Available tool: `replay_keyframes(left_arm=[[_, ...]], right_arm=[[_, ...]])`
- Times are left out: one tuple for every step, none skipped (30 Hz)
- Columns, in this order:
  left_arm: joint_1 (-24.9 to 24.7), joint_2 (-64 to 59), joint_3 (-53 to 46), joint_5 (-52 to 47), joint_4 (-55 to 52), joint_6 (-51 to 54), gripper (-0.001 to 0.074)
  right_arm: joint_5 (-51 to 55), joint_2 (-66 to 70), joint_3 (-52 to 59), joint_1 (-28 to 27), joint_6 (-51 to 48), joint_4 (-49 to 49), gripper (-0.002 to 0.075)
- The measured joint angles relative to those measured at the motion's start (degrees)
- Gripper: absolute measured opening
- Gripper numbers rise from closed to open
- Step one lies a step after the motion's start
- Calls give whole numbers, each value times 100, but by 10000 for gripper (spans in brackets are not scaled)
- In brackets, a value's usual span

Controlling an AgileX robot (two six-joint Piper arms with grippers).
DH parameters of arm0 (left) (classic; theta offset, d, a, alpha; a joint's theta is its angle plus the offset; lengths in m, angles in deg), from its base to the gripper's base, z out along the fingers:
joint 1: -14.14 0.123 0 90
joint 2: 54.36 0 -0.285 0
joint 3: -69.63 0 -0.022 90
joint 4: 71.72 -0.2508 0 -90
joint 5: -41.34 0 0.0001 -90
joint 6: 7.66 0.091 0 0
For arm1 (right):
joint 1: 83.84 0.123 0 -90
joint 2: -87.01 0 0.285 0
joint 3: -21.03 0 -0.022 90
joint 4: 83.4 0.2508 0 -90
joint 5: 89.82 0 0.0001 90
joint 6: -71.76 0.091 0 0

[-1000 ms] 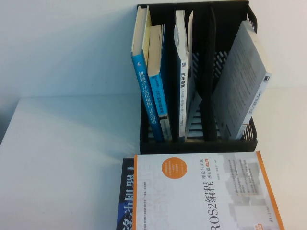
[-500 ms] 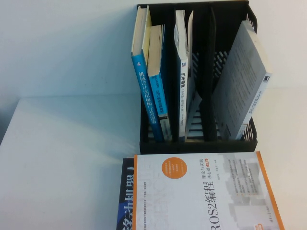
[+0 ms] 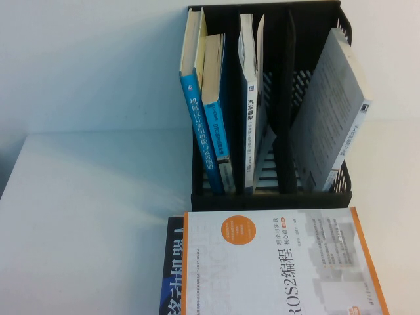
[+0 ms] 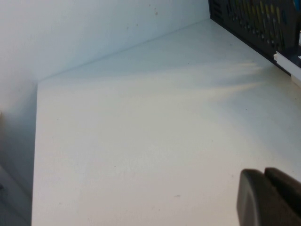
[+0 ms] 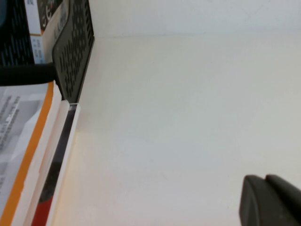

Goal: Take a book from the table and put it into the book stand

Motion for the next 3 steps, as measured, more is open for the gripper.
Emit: replay_keyframes(left_arm=[[0, 0, 0, 0, 0, 0, -4], [0, 0, 0, 0, 0, 0, -4], [0, 0, 0, 0, 0, 0, -4]], right_arm=[[0, 0, 0, 0, 0, 0, -3], [0, 0, 0, 0, 0, 0, -3], [0, 0, 0, 0, 0, 0, -3]])
